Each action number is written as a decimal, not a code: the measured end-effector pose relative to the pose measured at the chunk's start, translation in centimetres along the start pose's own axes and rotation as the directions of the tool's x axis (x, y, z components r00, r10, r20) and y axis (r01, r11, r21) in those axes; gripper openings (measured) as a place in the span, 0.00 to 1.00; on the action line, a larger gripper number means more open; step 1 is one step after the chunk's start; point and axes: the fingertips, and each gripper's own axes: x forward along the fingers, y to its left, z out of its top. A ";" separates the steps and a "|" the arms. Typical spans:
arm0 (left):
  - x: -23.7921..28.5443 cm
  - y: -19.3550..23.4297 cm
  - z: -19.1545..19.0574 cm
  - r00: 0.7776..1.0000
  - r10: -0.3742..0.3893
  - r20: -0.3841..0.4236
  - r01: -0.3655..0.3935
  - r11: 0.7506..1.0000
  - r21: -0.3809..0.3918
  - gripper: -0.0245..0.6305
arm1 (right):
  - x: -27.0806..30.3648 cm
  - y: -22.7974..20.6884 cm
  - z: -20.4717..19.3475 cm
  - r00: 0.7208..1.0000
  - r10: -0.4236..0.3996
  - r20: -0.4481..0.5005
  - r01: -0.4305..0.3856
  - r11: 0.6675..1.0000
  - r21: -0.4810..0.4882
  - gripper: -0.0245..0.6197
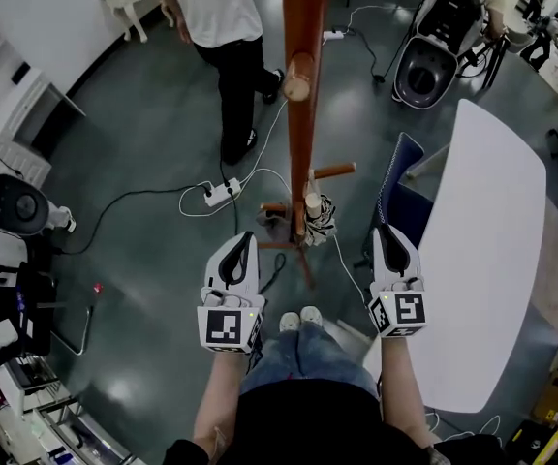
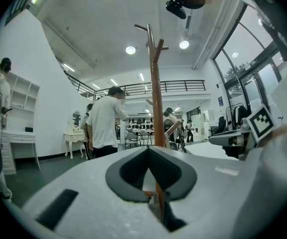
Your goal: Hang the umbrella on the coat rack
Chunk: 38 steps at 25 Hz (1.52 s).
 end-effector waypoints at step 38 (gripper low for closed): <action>0.8 1.2 4.8 0.995 0.075 0.062 -0.075 0.997 -0.005 0.04 | 1.0 0.0 7.4 0.994 0.032 0.100 -0.029 0.999 -0.031 0.05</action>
